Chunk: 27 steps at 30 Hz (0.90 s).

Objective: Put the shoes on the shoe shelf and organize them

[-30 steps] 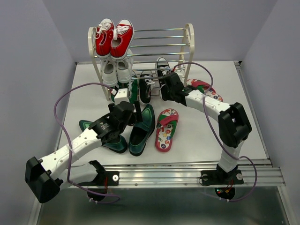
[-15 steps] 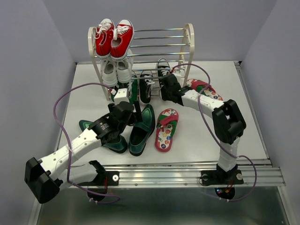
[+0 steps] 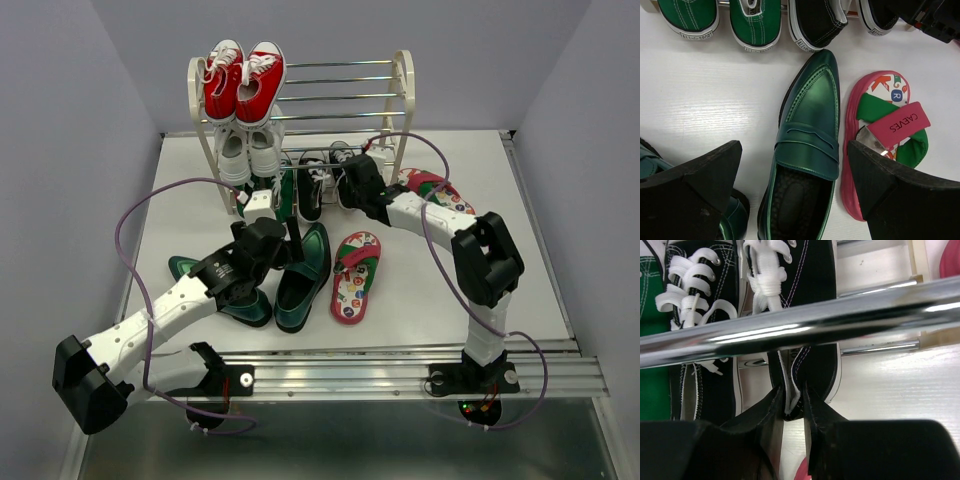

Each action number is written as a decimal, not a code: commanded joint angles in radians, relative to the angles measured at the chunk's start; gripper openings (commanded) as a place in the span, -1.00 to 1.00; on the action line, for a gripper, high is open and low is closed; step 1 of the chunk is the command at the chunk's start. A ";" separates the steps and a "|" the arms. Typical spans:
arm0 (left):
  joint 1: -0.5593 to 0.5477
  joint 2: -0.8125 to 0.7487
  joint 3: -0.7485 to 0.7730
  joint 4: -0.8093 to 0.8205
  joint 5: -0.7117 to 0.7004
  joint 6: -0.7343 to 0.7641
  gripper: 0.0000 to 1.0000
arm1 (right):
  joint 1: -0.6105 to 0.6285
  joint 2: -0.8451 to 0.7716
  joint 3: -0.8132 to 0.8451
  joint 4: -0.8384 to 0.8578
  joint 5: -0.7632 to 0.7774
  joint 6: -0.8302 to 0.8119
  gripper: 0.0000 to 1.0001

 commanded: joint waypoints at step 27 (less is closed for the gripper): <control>-0.001 -0.103 -0.018 -0.009 0.009 -0.019 0.98 | 0.069 -0.078 -0.091 0.255 0.081 -0.041 0.25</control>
